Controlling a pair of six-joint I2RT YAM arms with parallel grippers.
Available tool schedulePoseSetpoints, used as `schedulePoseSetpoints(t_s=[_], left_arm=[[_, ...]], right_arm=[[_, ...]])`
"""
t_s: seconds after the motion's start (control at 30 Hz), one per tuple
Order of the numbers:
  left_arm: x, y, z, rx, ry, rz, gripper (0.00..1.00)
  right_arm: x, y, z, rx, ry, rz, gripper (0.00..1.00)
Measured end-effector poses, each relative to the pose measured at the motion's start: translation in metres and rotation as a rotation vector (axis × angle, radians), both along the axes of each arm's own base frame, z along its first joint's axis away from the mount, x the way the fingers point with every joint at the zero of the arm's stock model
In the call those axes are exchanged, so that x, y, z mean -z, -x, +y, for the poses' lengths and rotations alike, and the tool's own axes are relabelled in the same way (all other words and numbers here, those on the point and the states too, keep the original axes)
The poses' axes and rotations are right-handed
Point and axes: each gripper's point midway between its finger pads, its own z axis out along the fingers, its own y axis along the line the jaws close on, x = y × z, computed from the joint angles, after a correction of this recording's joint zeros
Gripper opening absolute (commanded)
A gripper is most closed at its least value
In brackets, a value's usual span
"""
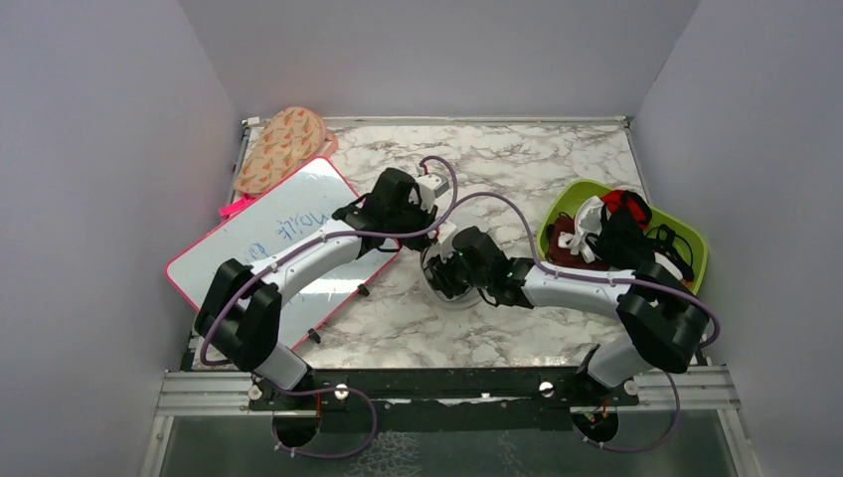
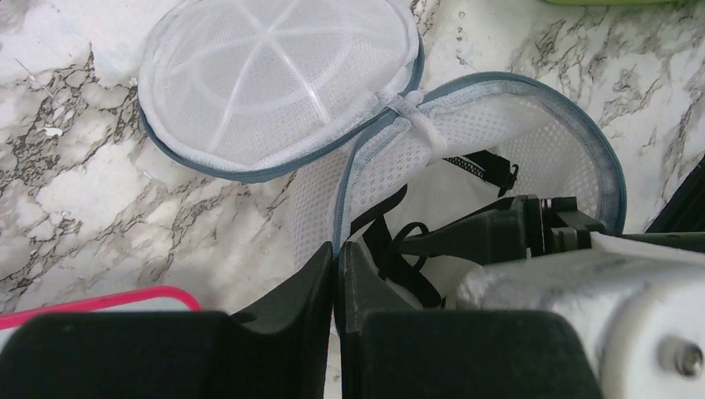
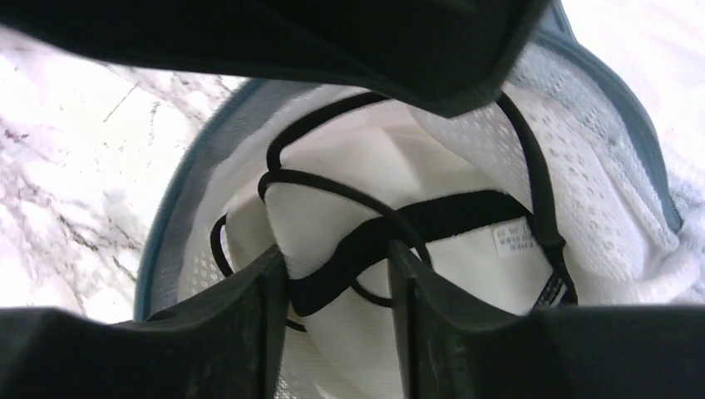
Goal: Unzip the laundry bag and remove the bra
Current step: Pick up the bra from the laundry bag, then place the bra in the bin.
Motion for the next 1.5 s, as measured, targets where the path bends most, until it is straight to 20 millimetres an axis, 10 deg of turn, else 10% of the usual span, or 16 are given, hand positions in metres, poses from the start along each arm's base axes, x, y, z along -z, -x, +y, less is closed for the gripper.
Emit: schedulePoseSetpoints(t_s=[0.17,0.77,1.5], left_arm=[[0.000,0.001,-0.002,0.004,0.003,-0.003,0.00],[-0.002,0.003,-0.008,0.022,0.013,-0.011,0.00],[-0.001,0.004,-0.008,0.023,0.011,-0.007,0.00]], right_arm=[[0.002,-0.009,-0.011,0.096,0.027,-0.013,0.01],[-0.131,0.006,-0.033,0.166,-0.284,-0.164,0.01],[-0.406,0.034,-0.112,0.260,-0.730,-0.621,0.01]])
